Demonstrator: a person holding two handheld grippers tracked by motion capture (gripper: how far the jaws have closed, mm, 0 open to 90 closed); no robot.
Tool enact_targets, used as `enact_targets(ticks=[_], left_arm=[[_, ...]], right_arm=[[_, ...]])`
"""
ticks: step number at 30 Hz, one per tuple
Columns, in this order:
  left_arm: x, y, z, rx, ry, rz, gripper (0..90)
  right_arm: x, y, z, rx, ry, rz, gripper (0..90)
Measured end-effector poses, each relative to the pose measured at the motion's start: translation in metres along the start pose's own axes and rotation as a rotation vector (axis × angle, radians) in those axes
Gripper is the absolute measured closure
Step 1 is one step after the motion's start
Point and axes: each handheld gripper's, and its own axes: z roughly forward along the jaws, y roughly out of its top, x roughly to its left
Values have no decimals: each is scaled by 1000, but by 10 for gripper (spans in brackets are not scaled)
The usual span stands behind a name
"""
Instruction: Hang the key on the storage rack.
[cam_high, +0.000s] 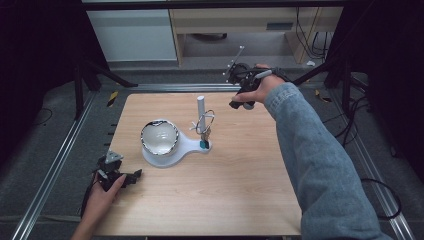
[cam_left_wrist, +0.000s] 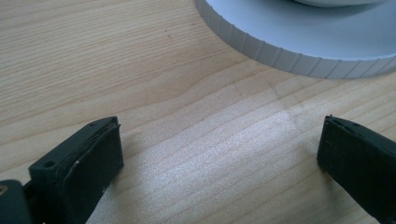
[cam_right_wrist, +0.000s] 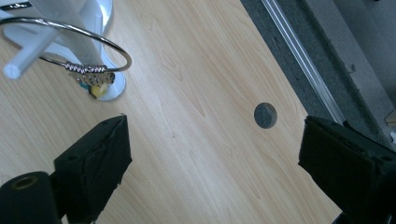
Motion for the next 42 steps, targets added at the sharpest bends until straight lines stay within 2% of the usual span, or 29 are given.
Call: enact_targets(ticks=[5,10,11,12,20,23,26,28,29,37,42], left_arm=[[0,0,0,0,0,0,0],[0,0,0,0,0,0,0],[0,0,0,0,0,0,0],[0,0,0,0,0,1,0],[0,0,0,0,0,0,0],[0,0,0,2,0,1,0],[0,0,0,1,1,1,0],[0,0,0,2,1,1,0],[0,0,0,1,1,1,0],[0,0,0,0,0,0,0],[0,1,1,1,2,4,0]], right_arm=[[-4,-9,3,-7,-9,-4,71],[-12,-16,3,-41,-23,47,72],[-12,-16,3,-41,-23,47,72],[-14,-20,5,-46,-44,57,92],[-18,-33,14,-55,-75,93,110],[-21,-39,17,-84,-93,115,110],[-25,-49,22,-117,-141,151,101],[-26,-52,23,-127,-148,159,99],[-27,-58,26,-149,-158,178,96],[-25,-81,38,-170,-166,203,93],[-16,-103,46,-169,-173,208,93]])
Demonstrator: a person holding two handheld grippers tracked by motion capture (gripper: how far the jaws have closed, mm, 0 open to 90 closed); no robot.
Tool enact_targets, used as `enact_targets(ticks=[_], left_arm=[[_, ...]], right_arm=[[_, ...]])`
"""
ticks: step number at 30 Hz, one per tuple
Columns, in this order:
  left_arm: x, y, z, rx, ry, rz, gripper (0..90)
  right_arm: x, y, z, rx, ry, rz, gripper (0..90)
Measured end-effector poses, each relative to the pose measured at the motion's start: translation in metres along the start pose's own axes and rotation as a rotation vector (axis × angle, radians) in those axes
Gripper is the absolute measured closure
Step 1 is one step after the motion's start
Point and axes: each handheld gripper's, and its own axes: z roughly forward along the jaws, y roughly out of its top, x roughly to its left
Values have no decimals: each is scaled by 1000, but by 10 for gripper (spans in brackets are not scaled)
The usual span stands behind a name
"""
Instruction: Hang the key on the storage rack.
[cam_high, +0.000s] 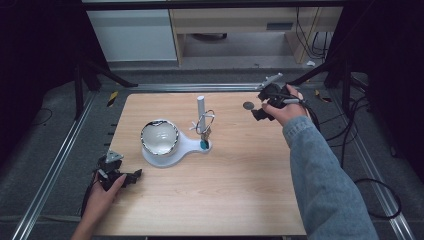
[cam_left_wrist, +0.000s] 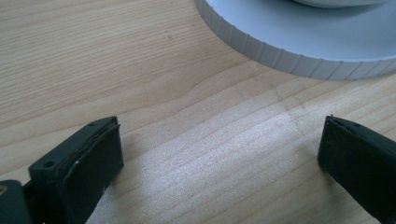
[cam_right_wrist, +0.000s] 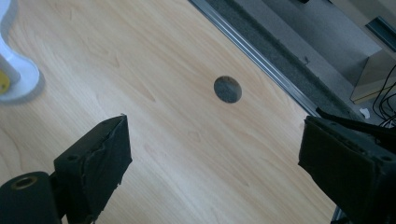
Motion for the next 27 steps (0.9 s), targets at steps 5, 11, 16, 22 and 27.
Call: enact_targets(ticks=[5,11,16,22,27], left_arm=[[0,0,0,-2,0,-5,0],[0,0,0,-2,0,-4,0],[0,0,0,-2,0,-4,0],[0,0,0,-2,1,-4,0],[0,0,0,0,1,-1,0]], right_arm=[[8,-22,7,10,8,-4,95],[19,-42,8,-13,33,0,95],[26,-56,6,-17,41,-13,92],[37,-90,5,-68,65,32,91],[42,-112,14,-47,85,48,89]])
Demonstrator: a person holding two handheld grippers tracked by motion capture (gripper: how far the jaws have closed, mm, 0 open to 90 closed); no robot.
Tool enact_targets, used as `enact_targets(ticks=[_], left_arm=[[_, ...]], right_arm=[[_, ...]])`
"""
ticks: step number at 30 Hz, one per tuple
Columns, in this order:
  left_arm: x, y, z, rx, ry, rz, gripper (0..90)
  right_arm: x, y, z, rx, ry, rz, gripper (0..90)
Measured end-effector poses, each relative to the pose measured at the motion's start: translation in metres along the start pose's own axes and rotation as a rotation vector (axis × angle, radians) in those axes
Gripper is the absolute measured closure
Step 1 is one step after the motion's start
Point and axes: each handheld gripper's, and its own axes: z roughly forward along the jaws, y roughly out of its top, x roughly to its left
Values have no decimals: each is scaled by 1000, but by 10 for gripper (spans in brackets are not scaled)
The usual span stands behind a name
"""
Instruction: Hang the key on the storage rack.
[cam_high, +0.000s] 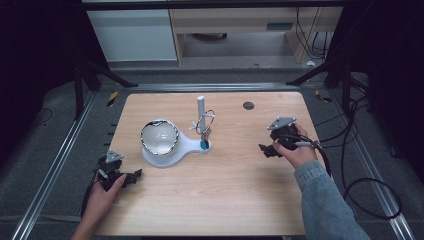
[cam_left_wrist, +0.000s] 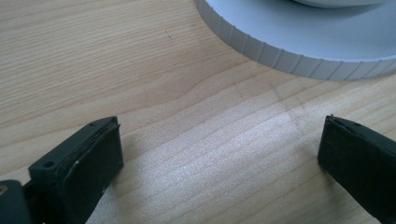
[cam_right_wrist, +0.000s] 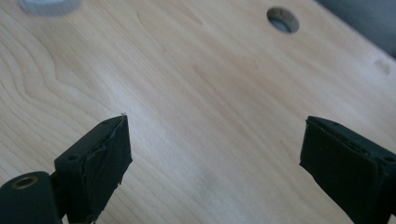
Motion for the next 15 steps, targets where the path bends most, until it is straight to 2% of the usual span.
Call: enact_targets(ticks=[1,4,5,7,11,13,15], left_arm=[[0,0,0,0,2,-1,0],[-1,-1,-1,-1,5,-2,0],[-1,-1,-1,-1,5,-2,0],[-1,-1,-1,-1,7,-3,0],[-2,-2,-2,-3,9,-6,0],[-2,-2,-2,-3,10,-5,0],[-2,-2,-2,-4,9,-6,0]], right_arm=[[0,-13,7,6,9,28,90],[0,-28,17,12,15,61,91],[0,-28,17,12,15,61,91],[-3,-41,27,19,7,102,91],[-9,-55,40,27,-7,164,90],[-10,-57,42,25,-10,174,89],[-13,-62,48,20,-15,213,89]])
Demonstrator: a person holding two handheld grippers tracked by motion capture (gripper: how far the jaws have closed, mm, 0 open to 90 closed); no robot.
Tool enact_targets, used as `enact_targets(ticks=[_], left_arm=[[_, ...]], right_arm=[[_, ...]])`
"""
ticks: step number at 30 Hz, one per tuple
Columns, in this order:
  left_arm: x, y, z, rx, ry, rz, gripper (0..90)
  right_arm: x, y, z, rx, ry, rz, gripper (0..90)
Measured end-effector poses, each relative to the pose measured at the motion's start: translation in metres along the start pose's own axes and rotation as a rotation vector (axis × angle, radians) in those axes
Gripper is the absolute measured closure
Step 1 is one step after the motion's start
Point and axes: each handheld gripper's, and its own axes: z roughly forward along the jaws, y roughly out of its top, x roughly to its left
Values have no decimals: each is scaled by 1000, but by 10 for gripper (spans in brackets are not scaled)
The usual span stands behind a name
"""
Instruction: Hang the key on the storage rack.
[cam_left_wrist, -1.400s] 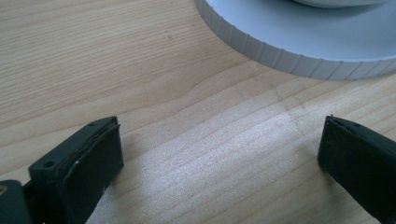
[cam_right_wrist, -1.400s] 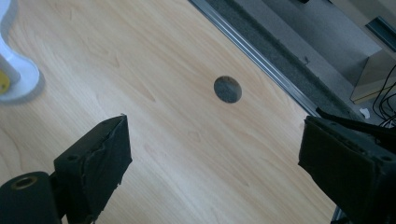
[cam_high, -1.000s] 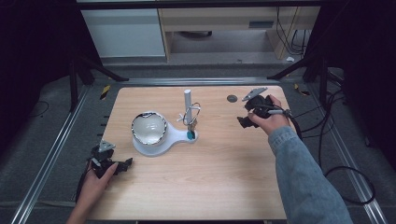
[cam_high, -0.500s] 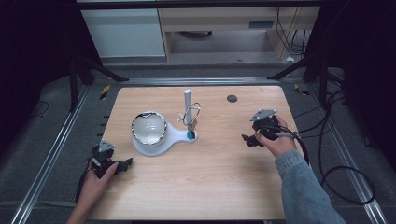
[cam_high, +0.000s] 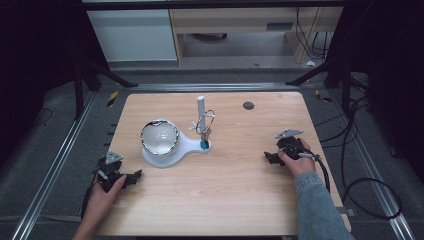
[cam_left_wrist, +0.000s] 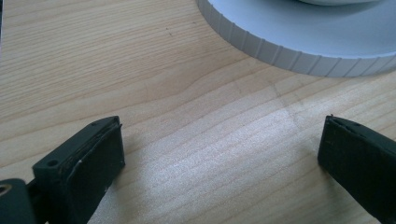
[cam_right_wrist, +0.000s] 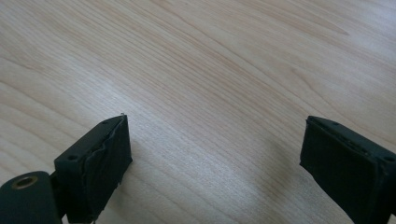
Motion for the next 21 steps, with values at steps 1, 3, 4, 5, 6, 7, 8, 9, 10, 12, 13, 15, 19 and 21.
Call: enact_targets(ticks=[1,3,4,5,6,7,8,9,10,12,13,15,19,21], left_arm=[[0,0,0,0,0,0,0],[0,0,0,0,0,0,0],[0,0,0,0,0,0,0],[0,0,0,0,0,0,0],[0,0,0,0,-1,0,0],[0,0,0,0,-3,-1,0],[0,0,0,0,-2,-1,0],[0,0,0,0,-2,0,0],[0,0,0,0,-2,0,0],[0,0,0,0,-2,-1,0],[0,0,0,0,-2,0,0],[0,0,0,0,-2,-1,0],[0,0,0,0,-3,-1,0],[0,0,0,0,-3,-1,0]], right_arm=[[-1,-1,1,-1,-5,3,88],[-2,-2,3,-7,-6,24,74],[-2,-2,4,-10,0,38,69],[-2,-2,4,-10,0,38,69],[-3,-3,5,-16,7,58,64],[-4,-4,5,-17,7,64,62],[-4,-5,6,-23,14,85,57],[-5,-7,7,-28,22,108,43],[-5,-7,7,-28,22,108,43],[-4,-9,8,-49,7,116,31],[-4,-9,7,-49,6,117,30],[-4,-9,8,-45,6,125,11],[-7,-10,8,-38,-34,162,2],[-9,-10,8,-38,-46,173,2]])
